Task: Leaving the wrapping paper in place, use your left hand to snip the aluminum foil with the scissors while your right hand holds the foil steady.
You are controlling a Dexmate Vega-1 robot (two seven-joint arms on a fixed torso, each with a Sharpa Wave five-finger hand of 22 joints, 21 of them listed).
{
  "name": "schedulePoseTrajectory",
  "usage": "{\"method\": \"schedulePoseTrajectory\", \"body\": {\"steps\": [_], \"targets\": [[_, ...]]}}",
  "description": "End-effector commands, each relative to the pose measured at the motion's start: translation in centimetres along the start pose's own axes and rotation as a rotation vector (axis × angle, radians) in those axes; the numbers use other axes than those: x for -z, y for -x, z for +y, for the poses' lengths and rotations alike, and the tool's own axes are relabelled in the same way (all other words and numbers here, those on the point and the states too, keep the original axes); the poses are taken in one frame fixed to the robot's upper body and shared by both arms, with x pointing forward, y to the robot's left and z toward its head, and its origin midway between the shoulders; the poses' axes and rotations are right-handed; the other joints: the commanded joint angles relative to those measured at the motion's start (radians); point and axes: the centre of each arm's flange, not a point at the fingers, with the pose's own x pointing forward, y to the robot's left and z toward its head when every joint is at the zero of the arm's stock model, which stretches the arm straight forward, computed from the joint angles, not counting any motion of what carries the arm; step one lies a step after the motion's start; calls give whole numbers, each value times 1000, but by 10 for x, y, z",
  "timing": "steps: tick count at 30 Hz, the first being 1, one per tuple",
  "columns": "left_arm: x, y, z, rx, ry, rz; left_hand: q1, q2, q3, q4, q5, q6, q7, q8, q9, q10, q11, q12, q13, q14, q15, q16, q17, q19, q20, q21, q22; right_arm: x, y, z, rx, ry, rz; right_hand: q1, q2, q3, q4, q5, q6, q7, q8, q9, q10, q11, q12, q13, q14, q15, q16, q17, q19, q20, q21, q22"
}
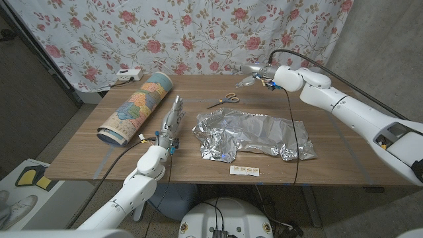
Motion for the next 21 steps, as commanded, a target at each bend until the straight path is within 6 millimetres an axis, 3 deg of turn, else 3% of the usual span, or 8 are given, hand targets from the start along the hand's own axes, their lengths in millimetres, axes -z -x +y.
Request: {"method": "schedulePoseTrajectory", "body": {"steps": [1,6,21], "targets": [[4,1,-1,-4,5,2,-1,3,-4,-6,2,8,-5,3,2,7,0,5,3,-10,-2,8,2,-5,0,8,3,-5,-13,0,-24,80,-1,16,1,5,4,6,-12,1,0,2,1,-9,5,4,5,-42,6,2,3,-10,0,0],[5,1,-1,-1,4,4,-1,4,-4,-6,2,7,-3,2,2,11,-11,7,3,-10,-7,8,2,-4,-2,8,3,-7,-15,2,-28,100,-7,26,4,9,4,8,-7,-7,6,2,5,-15,6,7,6,-53,7,2,3,-18,0,0],[4,7,0,3,-5,13,-2,5,-5,-7,2,7,-1,2,2,13,-2,7,2,-13,-10,8,2,-6,-5,8,3,-16,-27,8,-6,201,-37,44,-4,11,7,6,21,-16,21,1,38,-23,19,16,33,-70,19,3,29,-23,6,0]]}}
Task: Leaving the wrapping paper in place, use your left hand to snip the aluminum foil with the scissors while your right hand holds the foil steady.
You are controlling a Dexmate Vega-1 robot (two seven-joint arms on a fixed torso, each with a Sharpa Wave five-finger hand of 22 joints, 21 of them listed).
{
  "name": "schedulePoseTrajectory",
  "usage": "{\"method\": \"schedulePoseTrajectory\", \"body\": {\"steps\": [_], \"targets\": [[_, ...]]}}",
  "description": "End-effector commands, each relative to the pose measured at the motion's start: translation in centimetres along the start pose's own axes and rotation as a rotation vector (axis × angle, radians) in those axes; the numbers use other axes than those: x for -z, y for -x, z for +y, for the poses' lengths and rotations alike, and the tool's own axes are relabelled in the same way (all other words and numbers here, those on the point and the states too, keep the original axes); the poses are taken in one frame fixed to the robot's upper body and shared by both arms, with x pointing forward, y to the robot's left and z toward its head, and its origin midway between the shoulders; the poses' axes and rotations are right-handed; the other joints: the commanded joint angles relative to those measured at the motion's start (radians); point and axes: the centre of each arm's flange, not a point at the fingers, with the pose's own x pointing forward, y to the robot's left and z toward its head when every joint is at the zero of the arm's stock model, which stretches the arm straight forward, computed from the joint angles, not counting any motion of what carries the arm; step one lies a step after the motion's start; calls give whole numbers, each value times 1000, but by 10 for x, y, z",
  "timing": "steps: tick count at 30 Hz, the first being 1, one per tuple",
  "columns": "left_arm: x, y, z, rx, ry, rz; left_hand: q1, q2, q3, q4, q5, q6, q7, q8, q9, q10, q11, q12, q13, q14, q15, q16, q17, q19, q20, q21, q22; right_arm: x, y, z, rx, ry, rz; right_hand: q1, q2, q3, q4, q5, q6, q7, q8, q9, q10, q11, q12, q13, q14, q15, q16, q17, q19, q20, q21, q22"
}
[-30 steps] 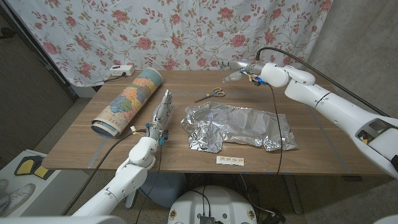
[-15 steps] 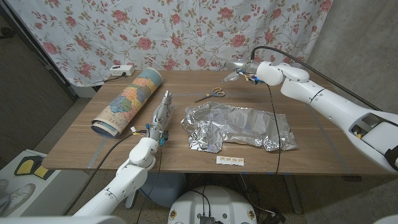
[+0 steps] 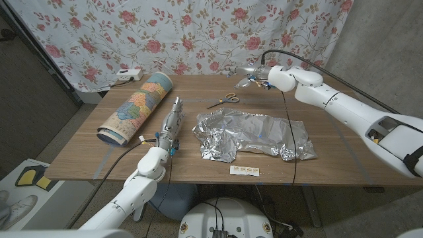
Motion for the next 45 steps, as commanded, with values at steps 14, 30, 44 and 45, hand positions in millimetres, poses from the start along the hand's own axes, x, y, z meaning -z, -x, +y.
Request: {"method": "schedulePoseTrajectory", "body": {"steps": [14,30,44,45], "targets": [[-1,5,-2,10,-8,15,-2,6,-1,-4,2,3,-1,2,2,5,7,6,2,-8,-3,8,2,-1,0,8,3,-7,-21,9,-64,107,-14,17,-8,4,4,-1,20,-8,13,3,30,-4,17,11,5,-80,9,2,10,-7,2,0],[2,10,-4,3,-12,27,-3,6,-2,-5,2,1,-1,1,2,7,6,6,2,-9,-3,7,2,-2,-1,8,3,-8,-36,10,-144,123,-10,7,-8,-2,15,-4,5,-1,6,2,24,-1,14,17,-8,-78,4,4,0,-9,-3,1],[3,9,-6,11,-9,25,-3,7,-3,-6,1,1,0,1,2,7,7,6,2,-10,-3,7,2,-2,-1,8,3,-13,-44,12,-175,133,-7,4,-4,-4,19,-3,-5,2,3,2,14,-2,8,21,-15,-80,3,4,-5,-12,-4,1],[3,9,-6,11,-9,25,-3,8,-3,-6,1,2,-1,2,2,7,6,5,2,-10,-3,7,2,-2,-1,8,3,-13,-44,12,-175,135,-6,3,-4,-4,19,-3,-6,2,3,2,13,-1,8,21,-15,-80,3,4,-5,-12,-4,1]]}}
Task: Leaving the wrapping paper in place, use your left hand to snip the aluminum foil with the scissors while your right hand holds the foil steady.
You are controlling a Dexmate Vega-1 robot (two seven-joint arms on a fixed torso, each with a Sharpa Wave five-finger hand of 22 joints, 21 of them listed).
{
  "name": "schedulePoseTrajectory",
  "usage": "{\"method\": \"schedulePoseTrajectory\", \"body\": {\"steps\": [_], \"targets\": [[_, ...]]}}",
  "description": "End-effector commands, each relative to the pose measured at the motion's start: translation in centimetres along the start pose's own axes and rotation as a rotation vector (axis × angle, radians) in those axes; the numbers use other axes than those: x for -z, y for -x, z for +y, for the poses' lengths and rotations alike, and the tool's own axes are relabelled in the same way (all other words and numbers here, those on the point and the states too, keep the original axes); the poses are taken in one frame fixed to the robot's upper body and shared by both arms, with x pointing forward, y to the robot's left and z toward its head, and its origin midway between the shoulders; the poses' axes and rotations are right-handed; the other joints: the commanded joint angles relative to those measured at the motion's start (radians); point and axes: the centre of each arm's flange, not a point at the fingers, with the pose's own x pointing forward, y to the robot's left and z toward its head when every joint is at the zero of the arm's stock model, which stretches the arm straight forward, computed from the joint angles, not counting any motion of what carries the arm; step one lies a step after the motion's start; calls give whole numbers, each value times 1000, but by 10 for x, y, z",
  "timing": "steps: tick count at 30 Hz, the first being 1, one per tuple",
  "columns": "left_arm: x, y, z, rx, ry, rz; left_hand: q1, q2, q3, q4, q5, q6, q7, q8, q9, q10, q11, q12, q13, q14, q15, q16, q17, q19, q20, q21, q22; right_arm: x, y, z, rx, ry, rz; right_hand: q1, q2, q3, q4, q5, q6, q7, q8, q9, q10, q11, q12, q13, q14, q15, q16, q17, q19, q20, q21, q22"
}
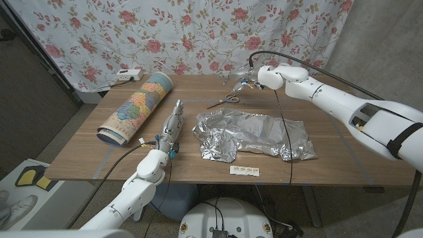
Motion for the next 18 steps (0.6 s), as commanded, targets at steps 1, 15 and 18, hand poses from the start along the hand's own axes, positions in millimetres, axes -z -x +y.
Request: {"method": "schedulePoseTrajectory", "body": {"steps": [1,15,18], "targets": [[1,-1,-2,7,1,1,-3,8,-3,-6,1,2,-1,2,2,4,5,5,2,-10,-3,7,2,-2,-1,8,3,-4,-6,1,-17,12,3,-5,4,-1,6,1,-15,2,-6,2,-8,4,-2,3,-7,-80,-3,1,-1,2,0,1],[1,-3,1,12,-2,-2,-3,8,-4,-7,1,1,-1,2,2,6,5,5,2,-10,-3,8,1,-2,-1,8,3,-11,-17,-1,-35,28,-3,-6,6,-3,7,2,-51,19,-10,3,-26,3,-12,11,-50,-68,-17,0,-41,-28,-7,0],[1,-5,-1,12,2,0,-3,9,-4,-8,1,1,-3,1,2,5,4,5,2,-10,-3,8,1,-3,-1,8,3,-11,-19,0,-40,28,-6,-6,6,-4,6,2,-54,20,-10,3,-29,4,-14,12,-53,-68,-18,0,-44,-29,-7,0]]}}
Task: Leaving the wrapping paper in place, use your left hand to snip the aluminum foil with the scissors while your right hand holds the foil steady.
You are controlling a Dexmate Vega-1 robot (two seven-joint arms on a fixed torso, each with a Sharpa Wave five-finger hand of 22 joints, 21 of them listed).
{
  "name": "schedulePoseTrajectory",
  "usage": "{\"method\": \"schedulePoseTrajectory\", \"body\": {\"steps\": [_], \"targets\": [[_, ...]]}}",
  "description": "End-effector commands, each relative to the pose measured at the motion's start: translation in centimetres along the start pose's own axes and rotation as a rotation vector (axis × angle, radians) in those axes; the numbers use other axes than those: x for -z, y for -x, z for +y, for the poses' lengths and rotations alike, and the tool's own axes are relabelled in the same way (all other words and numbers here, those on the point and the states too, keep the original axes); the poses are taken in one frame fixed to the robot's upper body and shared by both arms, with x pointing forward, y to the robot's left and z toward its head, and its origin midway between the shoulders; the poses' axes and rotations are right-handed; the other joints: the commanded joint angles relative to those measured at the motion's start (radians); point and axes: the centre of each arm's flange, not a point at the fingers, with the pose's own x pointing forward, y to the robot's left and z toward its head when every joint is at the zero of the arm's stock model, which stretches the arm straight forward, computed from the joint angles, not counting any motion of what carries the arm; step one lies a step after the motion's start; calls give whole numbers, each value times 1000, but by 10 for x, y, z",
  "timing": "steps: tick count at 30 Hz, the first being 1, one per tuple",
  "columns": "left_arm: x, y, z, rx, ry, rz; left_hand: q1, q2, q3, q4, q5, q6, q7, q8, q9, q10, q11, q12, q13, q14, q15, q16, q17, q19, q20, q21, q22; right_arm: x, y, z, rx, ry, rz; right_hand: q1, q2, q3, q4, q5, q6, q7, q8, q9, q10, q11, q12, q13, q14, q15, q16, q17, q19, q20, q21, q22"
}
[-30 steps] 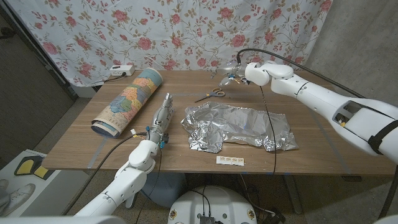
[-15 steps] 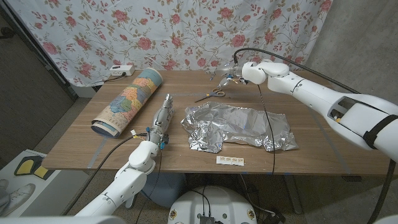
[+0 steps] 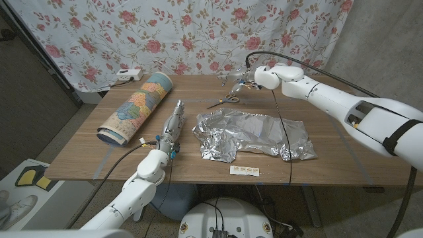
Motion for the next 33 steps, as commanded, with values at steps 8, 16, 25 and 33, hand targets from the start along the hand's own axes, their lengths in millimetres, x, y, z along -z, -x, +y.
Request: {"method": "schedulePoseTrajectory", "body": {"steps": [8,16,25,33], "targets": [[3,-4,-1,9,6,5,-3,10,0,-4,1,2,-1,2,1,5,6,5,2,-6,1,7,4,-3,-2,8,3,-7,-15,2,-38,7,-11,-2,1,0,2,2,-26,2,4,3,1,0,-3,5,-9,-66,-3,2,-6,-1,3,0],[5,-5,0,5,10,6,-3,11,0,-5,1,2,-1,2,1,6,3,4,2,-6,1,7,4,-3,-4,8,3,-8,-22,3,-52,3,-17,-3,0,-2,2,1,-25,5,7,3,28,5,8,11,3,-78,2,0,-1,-6,7,0],[9,-8,-3,8,11,10,-2,12,0,-5,1,2,-1,2,1,6,5,4,3,-6,2,8,4,-3,-4,8,3,-11,-29,2,-51,2,-26,-3,1,-3,2,1,-31,5,6,3,14,9,3,16,6,-78,3,-1,-12,-5,4,-1],[10,-10,-3,5,15,10,-2,13,0,-6,1,2,-1,2,1,7,5,4,3,-5,2,8,4,-3,-4,8,3,-12,-37,4,-59,13,-30,-3,1,-3,2,1,-32,6,6,3,14,6,3,18,2,-71,2,-1,-12,-4,5,-1]]}}
